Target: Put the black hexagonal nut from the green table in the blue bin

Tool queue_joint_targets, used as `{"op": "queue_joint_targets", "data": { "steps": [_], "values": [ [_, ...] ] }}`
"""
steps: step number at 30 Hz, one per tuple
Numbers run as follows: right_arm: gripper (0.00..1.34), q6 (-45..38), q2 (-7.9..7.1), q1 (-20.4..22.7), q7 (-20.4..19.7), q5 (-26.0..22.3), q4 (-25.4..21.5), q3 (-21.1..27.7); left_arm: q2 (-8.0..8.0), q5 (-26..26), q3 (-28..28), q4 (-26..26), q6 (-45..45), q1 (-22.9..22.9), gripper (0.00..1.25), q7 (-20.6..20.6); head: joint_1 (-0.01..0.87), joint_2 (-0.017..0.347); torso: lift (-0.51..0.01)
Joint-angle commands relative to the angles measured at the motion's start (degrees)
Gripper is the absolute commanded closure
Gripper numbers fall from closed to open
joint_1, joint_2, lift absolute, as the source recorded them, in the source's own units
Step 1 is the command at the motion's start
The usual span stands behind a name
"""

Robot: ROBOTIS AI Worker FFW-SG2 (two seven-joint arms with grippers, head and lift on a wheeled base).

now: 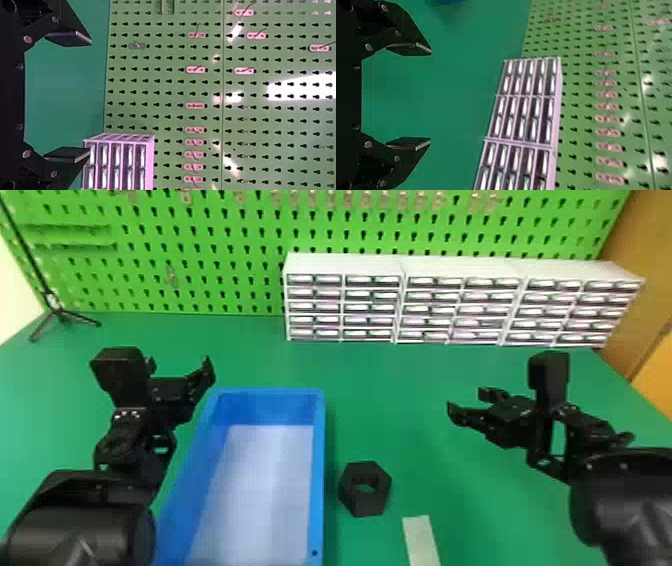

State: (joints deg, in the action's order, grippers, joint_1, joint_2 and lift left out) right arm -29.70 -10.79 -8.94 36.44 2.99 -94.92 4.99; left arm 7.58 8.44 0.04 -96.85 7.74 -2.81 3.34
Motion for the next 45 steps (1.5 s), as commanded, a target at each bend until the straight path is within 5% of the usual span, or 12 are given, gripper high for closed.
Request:
{"op": "queue_joint_targets", "data": {
  "steps": [1, 23, 38, 45],
  "values": [
    [0.45, -3.61, -4.42, 0.68, 2.23, 0.18, -2.64, -2.71, 0.07, 0.00, -0.04, -0.01, 0.00, 0.00, 0.29, 0.00, 0.683, 0.028, -0.096],
    [0.45, -5.81, -23.76, -1.43, 3.99, -12.21, -6.07, -19.49, 0.15, -0.70, 0.31, -0.01, 0.00, -0.09, 0.29, -0.35, 0.683, 0.028, -0.096],
    [0.43, -5.55, -32.63, -6.97, 4.95, -17.05, -6.15, -32.50, 1.47, -1.05, 0.31, -0.09, 0.09, -0.53, 0.29, -0.97, 0.683, 0.028, -0.096],
    [0.43, -5.63, -34.57, -9.43, 4.95, -18.89, -6.15, -37.16, 1.91, -0.88, 0.31, -0.18, 0.09, -0.35, 0.29, -0.97, 0.683, 0.028, -0.096]
  ]
}}
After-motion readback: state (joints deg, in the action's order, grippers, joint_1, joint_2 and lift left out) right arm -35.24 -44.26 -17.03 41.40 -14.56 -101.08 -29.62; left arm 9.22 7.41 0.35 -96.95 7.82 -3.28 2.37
